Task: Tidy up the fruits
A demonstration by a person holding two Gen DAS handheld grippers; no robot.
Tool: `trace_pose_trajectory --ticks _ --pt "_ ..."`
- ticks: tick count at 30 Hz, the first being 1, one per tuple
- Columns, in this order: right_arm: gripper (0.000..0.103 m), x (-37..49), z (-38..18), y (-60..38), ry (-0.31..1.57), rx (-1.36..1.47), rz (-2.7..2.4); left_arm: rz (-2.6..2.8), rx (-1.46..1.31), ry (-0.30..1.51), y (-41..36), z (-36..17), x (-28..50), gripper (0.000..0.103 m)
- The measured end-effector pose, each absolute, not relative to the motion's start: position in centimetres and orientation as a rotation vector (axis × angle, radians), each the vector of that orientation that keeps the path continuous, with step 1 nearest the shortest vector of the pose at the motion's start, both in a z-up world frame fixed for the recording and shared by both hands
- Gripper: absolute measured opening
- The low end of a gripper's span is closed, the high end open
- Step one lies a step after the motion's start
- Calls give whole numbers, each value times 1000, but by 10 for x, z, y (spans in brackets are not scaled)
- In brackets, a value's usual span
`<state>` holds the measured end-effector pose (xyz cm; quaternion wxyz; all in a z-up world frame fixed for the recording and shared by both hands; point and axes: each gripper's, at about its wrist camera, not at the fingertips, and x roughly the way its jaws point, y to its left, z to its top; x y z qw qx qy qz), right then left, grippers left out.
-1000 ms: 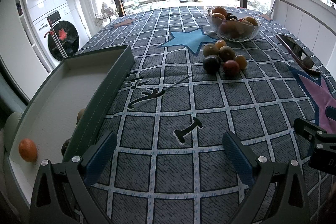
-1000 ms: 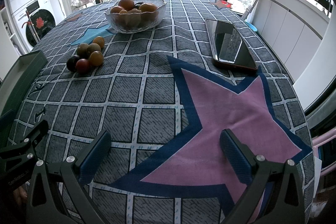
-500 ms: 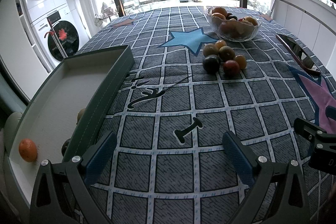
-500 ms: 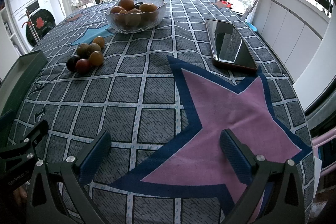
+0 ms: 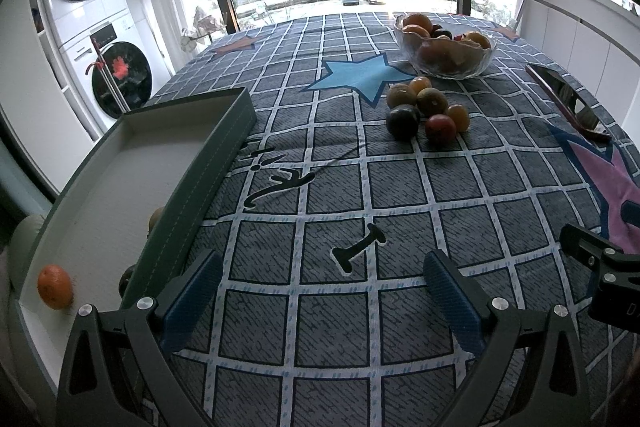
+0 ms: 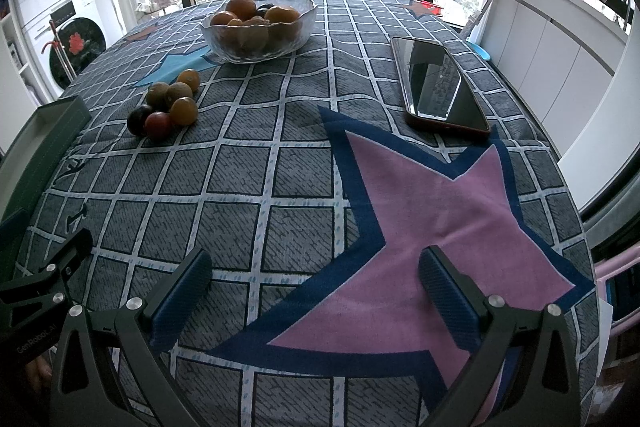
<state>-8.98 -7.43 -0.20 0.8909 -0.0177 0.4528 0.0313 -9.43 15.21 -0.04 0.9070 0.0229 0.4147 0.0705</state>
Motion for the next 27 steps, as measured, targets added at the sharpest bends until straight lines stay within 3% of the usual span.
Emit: trace_pose_trajectory --ticks 27 --pt "103 -93 -2 -76 934 -27 91 156 106 827 147 3 -99 101"
